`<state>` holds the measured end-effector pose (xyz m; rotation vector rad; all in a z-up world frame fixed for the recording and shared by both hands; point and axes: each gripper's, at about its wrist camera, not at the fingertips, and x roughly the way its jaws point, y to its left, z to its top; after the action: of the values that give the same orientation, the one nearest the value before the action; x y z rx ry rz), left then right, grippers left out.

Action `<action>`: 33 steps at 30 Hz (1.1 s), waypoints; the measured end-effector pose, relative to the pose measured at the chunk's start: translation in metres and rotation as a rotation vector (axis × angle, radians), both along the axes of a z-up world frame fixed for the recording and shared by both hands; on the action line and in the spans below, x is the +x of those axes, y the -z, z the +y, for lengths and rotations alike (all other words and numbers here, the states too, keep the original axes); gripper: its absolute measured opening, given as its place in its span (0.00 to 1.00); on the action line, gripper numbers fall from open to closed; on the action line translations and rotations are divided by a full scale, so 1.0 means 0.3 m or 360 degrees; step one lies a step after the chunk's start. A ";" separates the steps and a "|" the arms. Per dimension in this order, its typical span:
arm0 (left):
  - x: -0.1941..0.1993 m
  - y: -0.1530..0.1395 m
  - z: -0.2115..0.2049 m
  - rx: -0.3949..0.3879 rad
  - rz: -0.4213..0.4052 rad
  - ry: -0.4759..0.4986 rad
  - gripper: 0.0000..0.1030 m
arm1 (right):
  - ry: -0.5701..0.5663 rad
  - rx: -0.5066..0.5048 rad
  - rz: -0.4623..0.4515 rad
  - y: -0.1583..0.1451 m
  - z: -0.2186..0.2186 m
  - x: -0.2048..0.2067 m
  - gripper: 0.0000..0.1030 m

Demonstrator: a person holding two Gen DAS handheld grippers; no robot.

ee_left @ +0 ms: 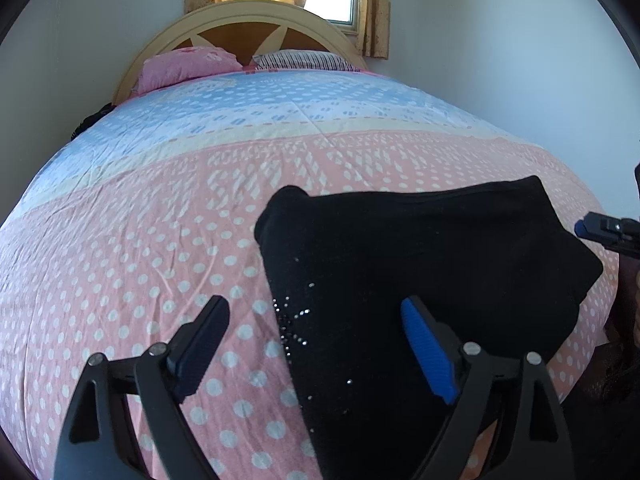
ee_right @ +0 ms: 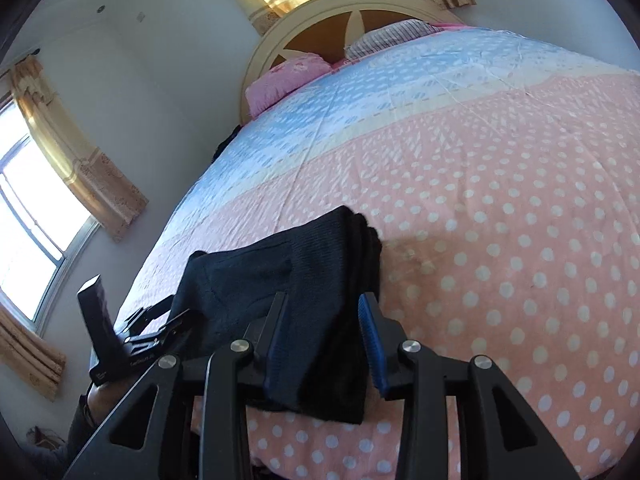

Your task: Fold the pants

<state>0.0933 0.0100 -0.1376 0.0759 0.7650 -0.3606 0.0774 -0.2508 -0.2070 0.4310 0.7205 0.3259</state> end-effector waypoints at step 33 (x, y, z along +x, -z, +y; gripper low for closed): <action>0.154 0.015 -0.007 0.0118 0.0043 -0.0010 1.00 | -0.0266 -0.0361 0.0049 0.064 0.240 0.077 0.35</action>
<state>0.1396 0.0080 -0.1420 0.1382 0.8054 -0.3279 0.1006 -0.1787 -0.2264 0.1614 0.8160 0.3902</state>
